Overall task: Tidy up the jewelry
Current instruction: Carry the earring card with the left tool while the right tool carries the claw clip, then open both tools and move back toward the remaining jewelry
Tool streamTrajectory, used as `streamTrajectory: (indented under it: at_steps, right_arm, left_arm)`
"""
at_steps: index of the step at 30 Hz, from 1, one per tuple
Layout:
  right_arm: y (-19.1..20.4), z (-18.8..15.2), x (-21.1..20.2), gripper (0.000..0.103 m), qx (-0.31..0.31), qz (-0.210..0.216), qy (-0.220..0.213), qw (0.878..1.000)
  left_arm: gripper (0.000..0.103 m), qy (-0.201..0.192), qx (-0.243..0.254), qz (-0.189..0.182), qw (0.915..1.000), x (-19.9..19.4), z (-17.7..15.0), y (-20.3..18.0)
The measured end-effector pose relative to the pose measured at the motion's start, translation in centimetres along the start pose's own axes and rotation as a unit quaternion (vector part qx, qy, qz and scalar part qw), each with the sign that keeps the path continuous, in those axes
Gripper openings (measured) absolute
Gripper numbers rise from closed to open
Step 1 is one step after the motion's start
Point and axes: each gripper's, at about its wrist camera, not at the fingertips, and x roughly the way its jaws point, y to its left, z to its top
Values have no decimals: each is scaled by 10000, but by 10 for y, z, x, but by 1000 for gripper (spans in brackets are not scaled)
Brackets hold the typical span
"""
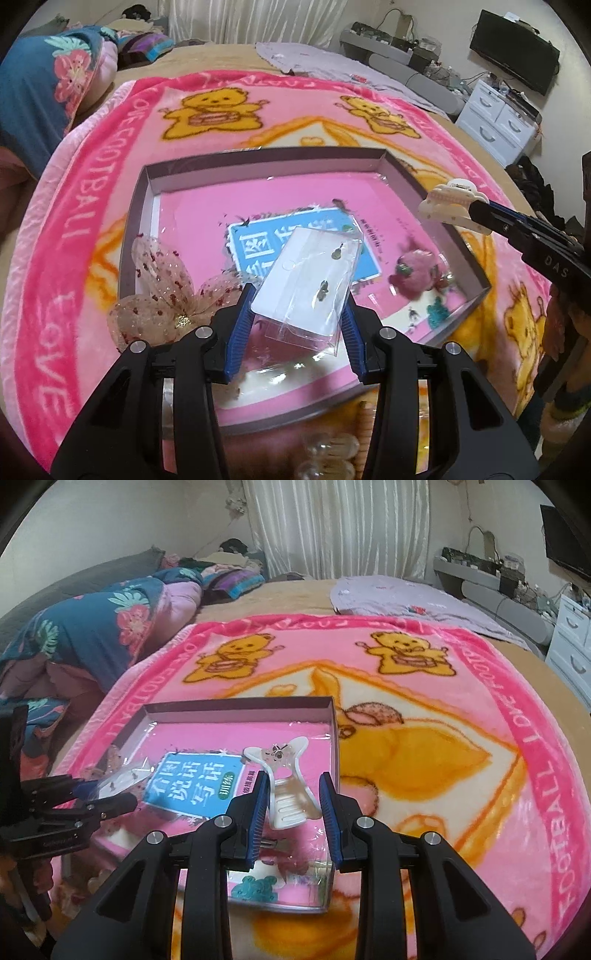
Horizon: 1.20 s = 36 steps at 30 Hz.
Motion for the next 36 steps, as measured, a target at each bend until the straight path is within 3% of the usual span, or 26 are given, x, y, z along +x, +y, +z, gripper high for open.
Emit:
streamTrajectory:
  at_steps: [5, 10, 24, 27, 31, 36]
  right_arm:
    - [1, -7, 13, 27, 92, -64, 137, 9998]
    - [-1, -12, 13, 28, 175, -38, 182, 9997]
    - [6, -27, -61, 76, 143, 186, -345, 9991]
    - [11, -30, -77, 81, 83, 242, -441, 9987]
    - [17, -34, -94, 85, 62, 361, -533, 9979]
    - [23, -42, -112, 87, 43, 461, -594, 9972]
  left_arm:
    - [37, 44, -65, 18, 10000, 2, -3, 8]
    - [46, 4, -102, -5, 9999, -7, -4, 12]
    - [69, -548, -290, 242, 9978, -70, -3, 20]
    - [82, -799, -345, 331, 9957, -91, -5, 21]
    - [90, -996, -334, 471, 9934, -115, -12, 19]
    - [91, -1034, -307, 592, 9924, -128, -24, 16]
